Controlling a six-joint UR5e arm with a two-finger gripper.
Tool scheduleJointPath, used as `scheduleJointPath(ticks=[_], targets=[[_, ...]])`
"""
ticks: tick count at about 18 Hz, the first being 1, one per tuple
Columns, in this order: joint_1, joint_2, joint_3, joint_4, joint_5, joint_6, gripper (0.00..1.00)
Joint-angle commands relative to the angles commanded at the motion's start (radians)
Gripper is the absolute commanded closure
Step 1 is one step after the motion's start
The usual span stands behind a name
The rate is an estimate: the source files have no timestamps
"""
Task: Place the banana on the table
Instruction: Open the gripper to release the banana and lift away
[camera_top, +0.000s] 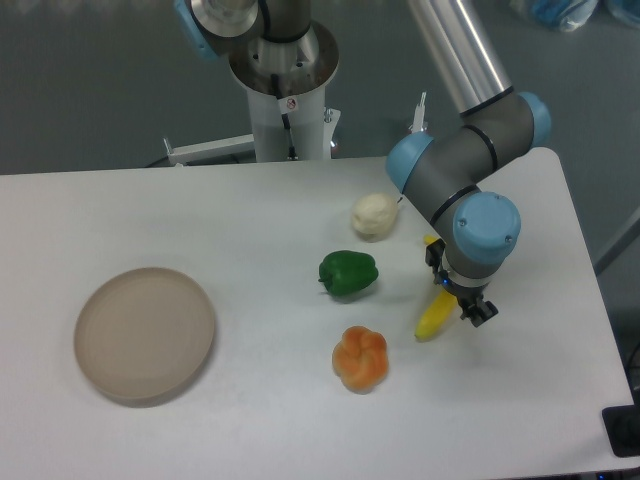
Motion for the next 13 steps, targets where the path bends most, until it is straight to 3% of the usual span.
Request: scheduleJointPath(ticks=[2,6,9,13], targets=[[0.002,0.0,0.035,-0.034,-0.006,0.0,0.0],[0.003,-0.006,0.144,-0.155,-0.041,-0.002,0.0],[0.023,-0.005,0.178,-0.166,-0.133,-0.002,0.0],[0.026,0.0,0.206,-0.187,-0.164,-0.002,0.0]])
